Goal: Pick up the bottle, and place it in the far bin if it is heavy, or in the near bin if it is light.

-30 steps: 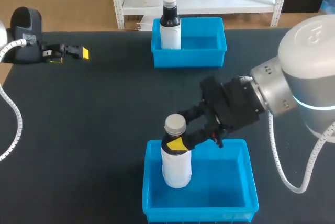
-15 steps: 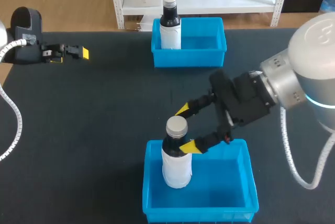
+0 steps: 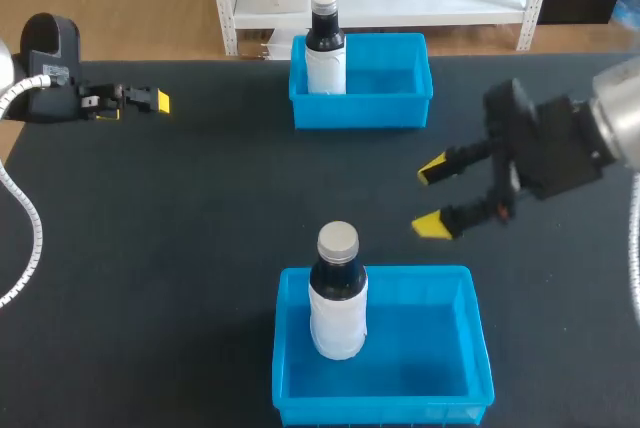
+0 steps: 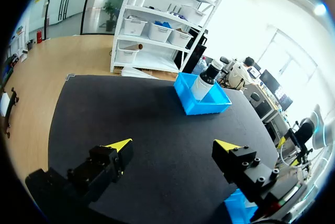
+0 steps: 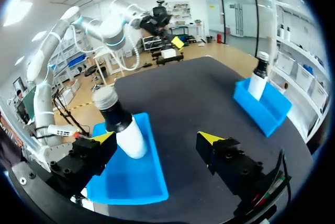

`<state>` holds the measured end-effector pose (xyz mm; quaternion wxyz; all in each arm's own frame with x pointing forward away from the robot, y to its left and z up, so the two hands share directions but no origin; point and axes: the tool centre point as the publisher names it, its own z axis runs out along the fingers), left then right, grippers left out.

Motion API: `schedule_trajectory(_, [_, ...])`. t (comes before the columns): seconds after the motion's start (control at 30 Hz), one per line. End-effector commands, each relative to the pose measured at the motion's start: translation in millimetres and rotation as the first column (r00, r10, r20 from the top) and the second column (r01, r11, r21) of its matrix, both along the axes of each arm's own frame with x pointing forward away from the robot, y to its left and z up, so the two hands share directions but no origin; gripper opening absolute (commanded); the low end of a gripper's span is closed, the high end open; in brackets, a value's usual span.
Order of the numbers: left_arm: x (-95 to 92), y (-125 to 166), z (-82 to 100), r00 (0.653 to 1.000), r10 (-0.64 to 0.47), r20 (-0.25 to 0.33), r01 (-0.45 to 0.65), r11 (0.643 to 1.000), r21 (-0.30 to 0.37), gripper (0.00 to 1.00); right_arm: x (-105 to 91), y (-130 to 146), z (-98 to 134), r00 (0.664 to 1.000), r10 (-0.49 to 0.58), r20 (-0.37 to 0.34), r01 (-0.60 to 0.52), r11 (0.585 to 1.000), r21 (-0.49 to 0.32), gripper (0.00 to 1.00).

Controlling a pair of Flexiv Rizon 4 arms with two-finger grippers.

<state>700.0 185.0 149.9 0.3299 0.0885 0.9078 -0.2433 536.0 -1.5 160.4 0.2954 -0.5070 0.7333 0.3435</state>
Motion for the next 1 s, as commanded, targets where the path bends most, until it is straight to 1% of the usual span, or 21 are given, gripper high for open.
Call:
schedule_trajectory(0.03, [0.0,0,0.0,1.000,0.000,0.000,0.000,1.000,0.000,1.00,28.6,-12,1,1.000,-0.002,-0.030,0.003,1.000,0.014,1.00])
schedule_trajectory(0.27, [0.0,0,0.0,1.000,0.000,0.000,0.000,1.000,0.000,1.00,76.5,-16,0,0.999,-0.013,-0.052,0.014,1.000,0.027,1.00])
schedule_trajectory(0.43, [0.0,0,0.0,1.000,0.000,0.000,0.000,1.000,0.000,1.00,104.9,-17,-4,0.998,-0.003,-0.061,0.005,1.000,0.025,1.00])
schedule_trajectory(0.57, [0.0,0,0.0,1.000,0.000,0.000,0.000,1.000,0.000,1.00,122.7,-21,-6,0.998,0.004,-0.067,-0.004,1.000,0.006,1.00])
schedule_trajectory(0.67, [0.0,0,0.0,1.000,0.000,0.000,0.000,1.000,0.000,1.00,130.1,-24,-6,0.996,0.034,-0.083,-0.037,0.999,-0.029,1.00])
schedule_trajectory(0.73, [0.0,0,0.0,1.000,0.000,0.000,0.000,1.000,0.000,1.00,131.8,-28,-6,0.994,0.032,-0.102,-0.040,0.996,-0.075,1.00])
schedule_trajectory(1.0, [0.0,0,0.0,1.000,0.000,0.000,0.000,1.000,0.000,1.00,131.8,-28,-6,0.994,0.032,-0.102,-0.040,0.996,-0.075,1.00])
